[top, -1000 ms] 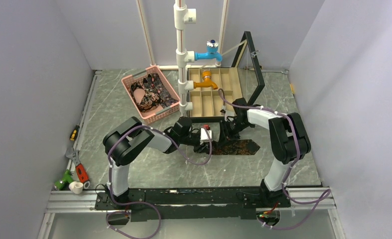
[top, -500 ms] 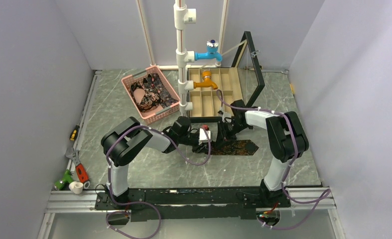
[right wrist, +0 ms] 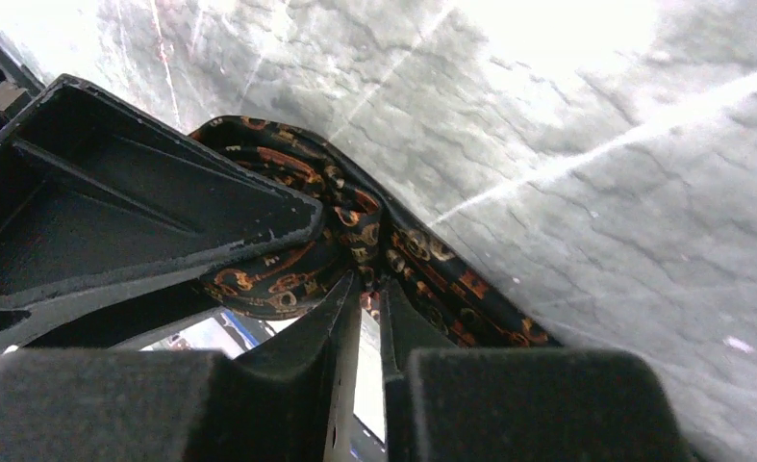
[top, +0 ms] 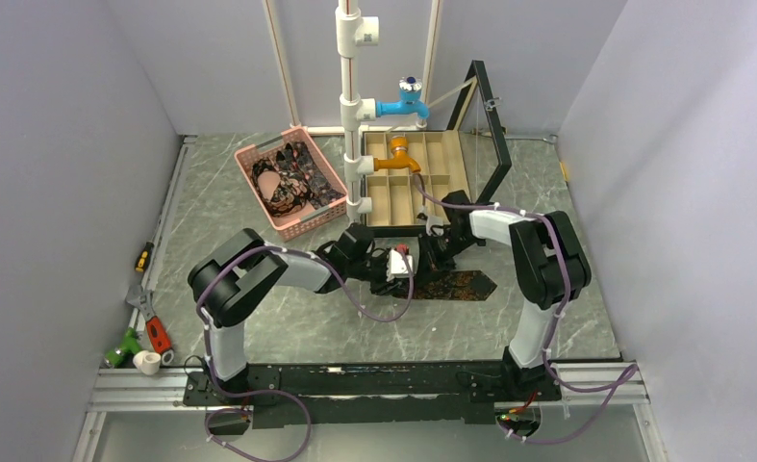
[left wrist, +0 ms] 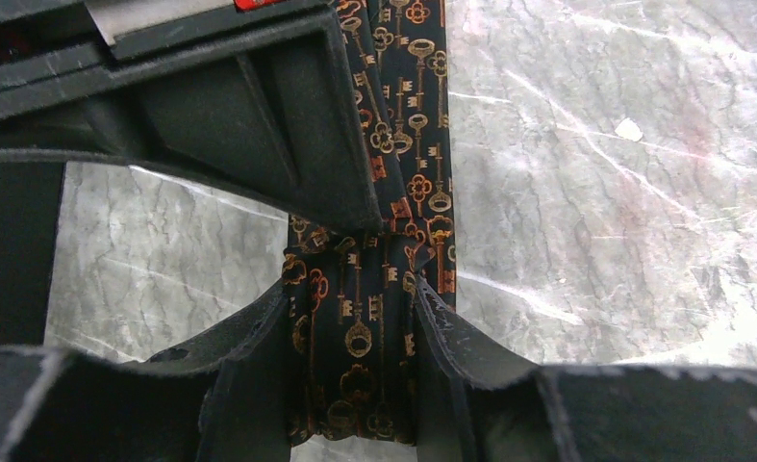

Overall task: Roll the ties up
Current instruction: Roll the tie at the center of the board.

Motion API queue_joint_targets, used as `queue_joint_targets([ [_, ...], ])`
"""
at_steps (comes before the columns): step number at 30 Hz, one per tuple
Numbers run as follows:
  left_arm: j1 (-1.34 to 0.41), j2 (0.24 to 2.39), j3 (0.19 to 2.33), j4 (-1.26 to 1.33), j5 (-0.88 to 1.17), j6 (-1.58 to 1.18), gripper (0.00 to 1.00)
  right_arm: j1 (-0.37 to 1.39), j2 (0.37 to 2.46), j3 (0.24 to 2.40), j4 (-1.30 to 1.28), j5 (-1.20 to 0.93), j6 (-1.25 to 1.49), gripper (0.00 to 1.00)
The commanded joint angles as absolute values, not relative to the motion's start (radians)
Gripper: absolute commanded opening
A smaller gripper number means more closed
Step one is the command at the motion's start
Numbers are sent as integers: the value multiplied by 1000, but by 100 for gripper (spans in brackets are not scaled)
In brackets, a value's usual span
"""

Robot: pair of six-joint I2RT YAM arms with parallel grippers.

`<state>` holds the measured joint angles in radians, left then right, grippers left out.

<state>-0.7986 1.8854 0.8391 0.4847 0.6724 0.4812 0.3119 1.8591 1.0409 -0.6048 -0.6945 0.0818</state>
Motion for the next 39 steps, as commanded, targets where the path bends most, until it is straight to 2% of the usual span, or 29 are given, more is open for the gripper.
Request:
queue_joint_targets([
  [1, -812, 1902, 817, 195, 538, 525, 35, 268, 1768, 1029, -636, -676, 83, 21],
  [7, -825, 1918, 833, 145, 516, 516, 38, 260, 1681, 1006, -627, -800, 134, 50],
  [17, -827, 1930, 869, 102, 531, 534, 40, 301, 1793, 1025, -545, -821, 193, 51],
  [20, -827, 1931, 873, 94, 543, 539, 41, 301, 1813, 1020, -536, -794, 187, 47],
  [21, -827, 1932, 874, 93, 546, 542, 41, 300, 1817, 1014, -530, -790, 185, 42],
  [22, -828, 1933, 875, 91, 548, 543, 41, 302, 1821, 1010, -525, -784, 180, 35],
  [25, -827, 1933, 883, 82, 555, 545, 43, 301, 1829, 1003, -532, -753, 163, 2],
  [35, -806, 1923, 900, 204, 682, 526, 69, 272, 1868, 1013, -645, -612, 74, 0],
  [39, -805, 1940, 939, 257, 740, 529, 72, 272, 1885, 1040, -680, -557, 58, 0],
])
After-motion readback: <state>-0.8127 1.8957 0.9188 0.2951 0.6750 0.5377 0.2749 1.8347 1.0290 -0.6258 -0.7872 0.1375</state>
